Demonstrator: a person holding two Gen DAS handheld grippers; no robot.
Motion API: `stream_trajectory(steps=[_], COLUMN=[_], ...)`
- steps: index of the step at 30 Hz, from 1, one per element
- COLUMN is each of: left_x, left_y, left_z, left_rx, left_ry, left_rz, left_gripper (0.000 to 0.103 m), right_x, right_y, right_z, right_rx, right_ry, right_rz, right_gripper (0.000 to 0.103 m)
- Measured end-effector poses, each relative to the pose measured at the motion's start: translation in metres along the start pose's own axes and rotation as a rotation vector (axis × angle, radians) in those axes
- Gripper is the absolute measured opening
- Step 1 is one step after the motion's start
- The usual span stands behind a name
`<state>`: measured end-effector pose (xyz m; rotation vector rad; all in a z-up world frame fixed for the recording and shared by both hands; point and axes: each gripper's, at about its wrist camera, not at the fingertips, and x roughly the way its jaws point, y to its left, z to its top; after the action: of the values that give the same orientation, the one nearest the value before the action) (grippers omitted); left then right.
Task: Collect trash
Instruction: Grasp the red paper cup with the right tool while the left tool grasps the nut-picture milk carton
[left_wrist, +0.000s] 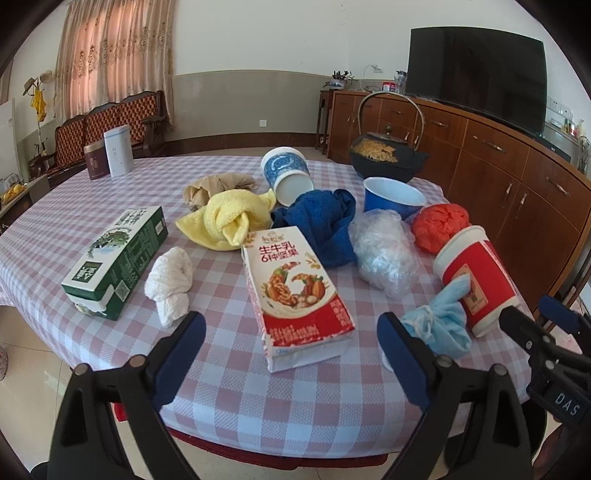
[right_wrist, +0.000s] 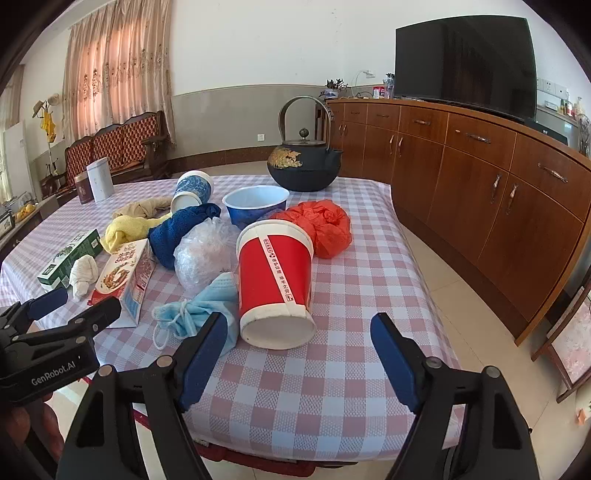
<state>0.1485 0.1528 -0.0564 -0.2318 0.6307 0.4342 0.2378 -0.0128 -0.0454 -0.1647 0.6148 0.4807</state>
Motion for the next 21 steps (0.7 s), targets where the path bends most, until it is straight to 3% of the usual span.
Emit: stream_trajectory(steps=[9,11,14,15,21], left_x=[0.026,0.028,0.029,0.029,0.018], left_y=[-0.002,0.000,0.003,0.003,0.005], left_z=[0.007,0.007,0.006,0.006,0.004], left_rx=[-0.011,-0.016,-0.011,-0.003,0.027], left_ry=[0.045,0.054,0.064,0.071,0.056], left_rz=[0.006,0.005,-0.008,-0.016,-0.048], left_gripper=[0.088,0.085,0.073,0.057,0.053], right_x=[0.040,0.046,0.048,0.048,0.038], right_y=[0.004,0.005,0.006,0.006,0.007], right_z=[0.006,0.005,0.005,0.005,0.006], right_rx=[-0.011,-0.006,0.004,0.009,0.024], right_ry=[0.066,0.080,0.083,0.085,0.061], right_rz=[0.066,0.080,0.086,0.091,0.085], right_gripper=[0.069,0.059,0.057,0.057,0.056])
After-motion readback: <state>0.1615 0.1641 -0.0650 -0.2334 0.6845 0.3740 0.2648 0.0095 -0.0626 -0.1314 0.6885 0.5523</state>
